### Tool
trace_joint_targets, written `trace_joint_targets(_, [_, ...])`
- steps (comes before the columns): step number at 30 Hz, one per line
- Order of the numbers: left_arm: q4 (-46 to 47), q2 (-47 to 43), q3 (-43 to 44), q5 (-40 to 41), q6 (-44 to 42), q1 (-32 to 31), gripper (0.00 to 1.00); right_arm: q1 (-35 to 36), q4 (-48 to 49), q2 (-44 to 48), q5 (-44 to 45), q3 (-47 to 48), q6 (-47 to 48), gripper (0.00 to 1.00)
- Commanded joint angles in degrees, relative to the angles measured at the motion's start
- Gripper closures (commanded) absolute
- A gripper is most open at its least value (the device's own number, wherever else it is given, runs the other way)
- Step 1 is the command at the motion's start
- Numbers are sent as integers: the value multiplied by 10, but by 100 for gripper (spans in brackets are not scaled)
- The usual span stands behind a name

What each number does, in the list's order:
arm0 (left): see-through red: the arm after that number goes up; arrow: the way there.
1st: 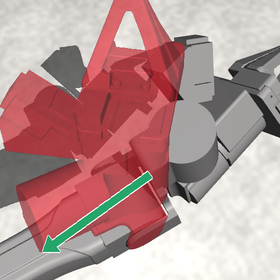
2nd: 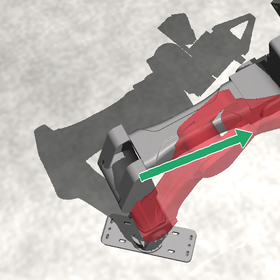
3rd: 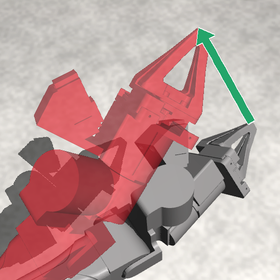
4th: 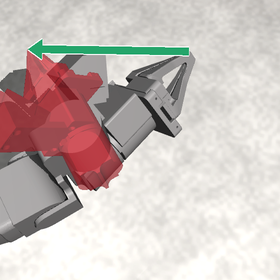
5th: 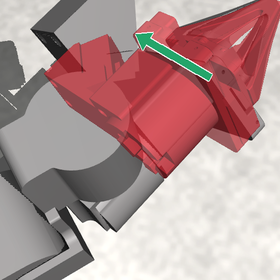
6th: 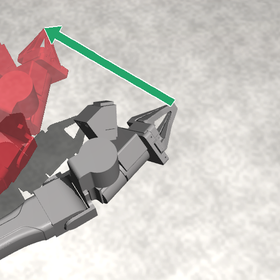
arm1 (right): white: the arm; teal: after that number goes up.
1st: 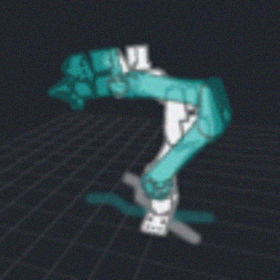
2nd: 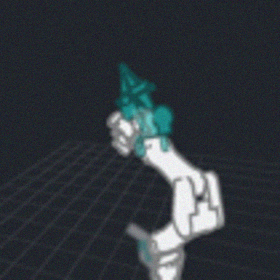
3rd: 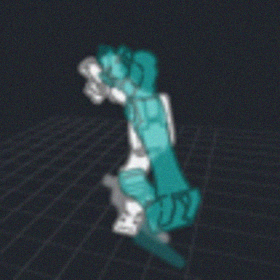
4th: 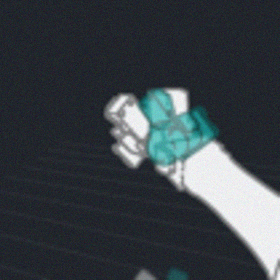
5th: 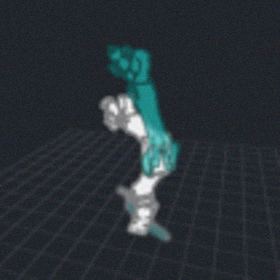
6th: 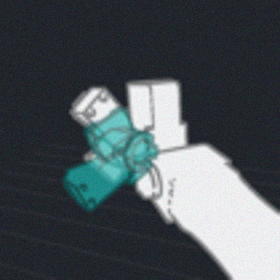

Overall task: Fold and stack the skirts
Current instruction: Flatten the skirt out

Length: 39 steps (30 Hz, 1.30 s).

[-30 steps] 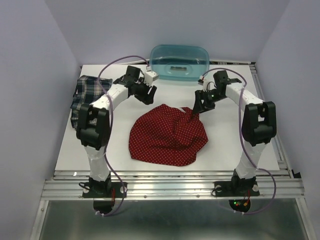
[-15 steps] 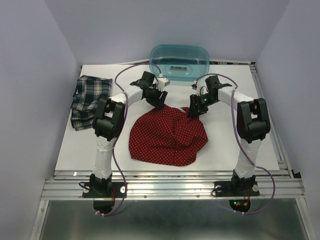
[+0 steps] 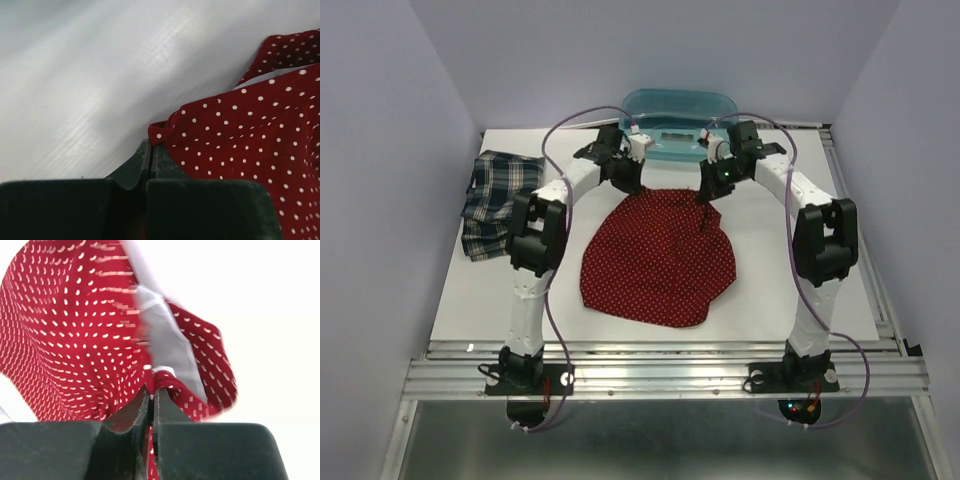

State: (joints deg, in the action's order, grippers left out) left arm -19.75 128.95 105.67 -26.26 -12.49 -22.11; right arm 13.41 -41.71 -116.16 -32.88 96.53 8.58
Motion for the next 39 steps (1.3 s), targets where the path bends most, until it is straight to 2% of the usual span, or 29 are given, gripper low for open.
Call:
trace_joint_targets(1, [15, -118, 70, -1, -11, 50, 100, -7, 9, 49, 82, 138, 65, 99])
trace_joint_targets(5, [-2, -233, 43, -9, -106, 72, 100, -18, -8, 103, 96, 174, 131, 99])
trace_joint_targets(8, [37, -316, -85, -34, -148, 80, 100, -18, -4, 160, 87, 126, 212, 99])
trace_joint_targets(11, [66, -486, -259, -91, -240, 83, 100, -18, 10, 264, 52, -17, 305, 99])
trace_joint_targets(12, [70, -520, -309, -106, -266, 82, 100, -18, 14, 293, 44, -111, 358, 99])
trace_joint_targets(13, [69, -554, -397, -121, -312, 76, 97, -18, 17, 345, 34, -158, 388, 99])
trace_joint_targets(14, [63, -611, -438, -119, -334, 71, 87, -12, 16, 367, 33, -202, 427, 99])
trace_joint_targets(15, [36, -634, -508, -115, -354, 64, 53, -6, 19, 386, 40, -279, 442, 96])
trace_joint_targets(16, [20, -656, -540, -113, -395, 52, 39, 9, 18, 402, 42, -312, 456, 91])
trace_joint_targets(17, [6, -692, -568, -109, -412, 47, 29, 16, 19, 427, 44, -341, 468, 68])
trace_joint_targets(18, [1, -710, -595, -102, -417, 43, 4, 27, 21, 438, 45, -369, 475, 38])
trace_joint_targets(19, [-2, -726, -632, -88, -417, 35, 1, 49, 32, 447, 58, -416, 472, 16])
trace_joint_targets(20, [-6, -751, -643, -82, -417, 32, 1, 61, 39, 463, 69, -433, 463, 3])
trace_joint_targets(24, [-18, -767, -640, -60, -395, 29, 1, 70, 38, 459, 72, -440, 419, 4])
trace_joint_targets(27, [-35, -739, -616, -50, -385, 18, 7, 70, 27, 432, 92, -416, 385, 18])
trace_joint_targets(28, [-35, -719, -606, -33, -378, 11, 13, 70, 27, 427, 108, -413, 377, 28])
trace_joint_targets(32, [-33, -663, -581, 0, -369, -33, 21, 70, 28, 405, 107, -411, 355, 39])
trace_joint_targets(35, [-32, -603, -555, 43, -377, -78, 23, 70, 53, 389, 123, -431, 336, 40])
trace_joint_targets(39, [-21, -522, -516, 96, -373, -107, 33, 70, 76, 346, 160, -436, 288, 44])
